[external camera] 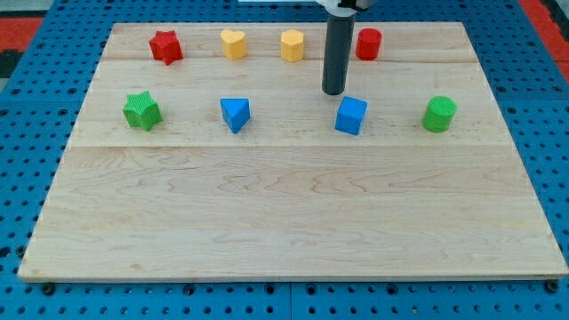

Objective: Push the green circle towards the bottom right

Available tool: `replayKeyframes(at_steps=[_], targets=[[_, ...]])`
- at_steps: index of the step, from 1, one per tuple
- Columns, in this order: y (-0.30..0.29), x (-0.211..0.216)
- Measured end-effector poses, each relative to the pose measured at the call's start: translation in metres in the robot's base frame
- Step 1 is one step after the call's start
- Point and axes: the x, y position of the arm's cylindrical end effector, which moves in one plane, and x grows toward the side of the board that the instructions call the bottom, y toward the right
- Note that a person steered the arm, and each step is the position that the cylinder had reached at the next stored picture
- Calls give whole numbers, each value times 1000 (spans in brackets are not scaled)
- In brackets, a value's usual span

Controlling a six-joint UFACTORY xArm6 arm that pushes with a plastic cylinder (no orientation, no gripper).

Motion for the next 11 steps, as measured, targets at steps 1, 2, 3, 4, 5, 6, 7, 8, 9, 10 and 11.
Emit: replayKeyframes(at_steps=[1,2,3,4,5,6,7,8,9,10,11], targets=[[1,0],[38,0],[77,47],[79,74],[66,36],[120,16],[135,68],[98,139],[89,96],[119,81],[134,165]])
